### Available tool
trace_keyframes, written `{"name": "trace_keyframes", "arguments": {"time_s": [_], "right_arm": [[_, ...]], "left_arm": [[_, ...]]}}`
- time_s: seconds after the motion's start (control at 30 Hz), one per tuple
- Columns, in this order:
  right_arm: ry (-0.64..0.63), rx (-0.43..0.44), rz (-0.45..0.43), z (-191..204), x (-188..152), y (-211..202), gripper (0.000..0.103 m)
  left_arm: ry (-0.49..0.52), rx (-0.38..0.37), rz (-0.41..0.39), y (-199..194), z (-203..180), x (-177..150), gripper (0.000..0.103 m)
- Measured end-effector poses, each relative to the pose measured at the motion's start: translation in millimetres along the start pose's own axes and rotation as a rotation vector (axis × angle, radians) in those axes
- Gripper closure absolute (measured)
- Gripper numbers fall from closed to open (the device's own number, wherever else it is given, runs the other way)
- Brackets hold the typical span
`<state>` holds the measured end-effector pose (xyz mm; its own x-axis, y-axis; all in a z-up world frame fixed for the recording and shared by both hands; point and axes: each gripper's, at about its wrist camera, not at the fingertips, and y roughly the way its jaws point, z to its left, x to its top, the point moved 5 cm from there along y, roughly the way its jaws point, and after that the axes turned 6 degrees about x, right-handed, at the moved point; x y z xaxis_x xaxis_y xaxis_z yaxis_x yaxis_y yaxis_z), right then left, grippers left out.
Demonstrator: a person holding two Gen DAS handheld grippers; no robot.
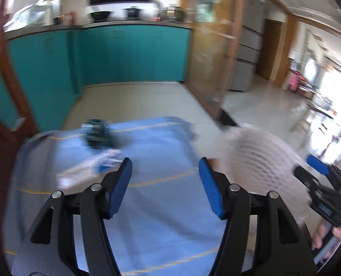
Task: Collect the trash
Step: 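Move back to the table and grasp the white medicine box with the right gripper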
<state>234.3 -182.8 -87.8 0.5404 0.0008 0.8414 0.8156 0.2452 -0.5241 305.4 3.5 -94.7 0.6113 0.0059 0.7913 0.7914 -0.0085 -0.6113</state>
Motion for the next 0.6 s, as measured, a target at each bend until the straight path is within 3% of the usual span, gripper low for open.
{"name": "trace_keyframes", "arguments": {"time_s": [0.1, 0.17, 0.3, 0.5, 0.6], "right_arm": [[-0.046, 0.192, 0.024, 52.8, 17.9, 27.2, 0.032], [-0.086, 0.323, 0.06, 91.7, 27.6, 49.6, 0.024], [-0.202, 0.479, 0.159, 171.8, 39.8, 116.7, 0.021], [-0.193, 0.46, 0.273, 216.6, 40.1, 211.5, 0.021], [-0.184, 0.477, 0.29, 228.3, 43.9, 233.9, 0.021]], "left_arm": [[-0.082, 0.096, 0.028, 4.5, 58.8, 15.8, 0.033], [-0.151, 0.116, 0.021, -5.8, 94.3, 22.7, 0.029], [-0.227, 0.161, -0.01, -32.8, 137.9, 21.0, 0.024], [-0.199, 0.181, -0.031, -54.6, 155.1, 11.9, 0.021], [-0.199, 0.18, -0.013, -52.4, 160.9, 5.9, 0.021]]}}
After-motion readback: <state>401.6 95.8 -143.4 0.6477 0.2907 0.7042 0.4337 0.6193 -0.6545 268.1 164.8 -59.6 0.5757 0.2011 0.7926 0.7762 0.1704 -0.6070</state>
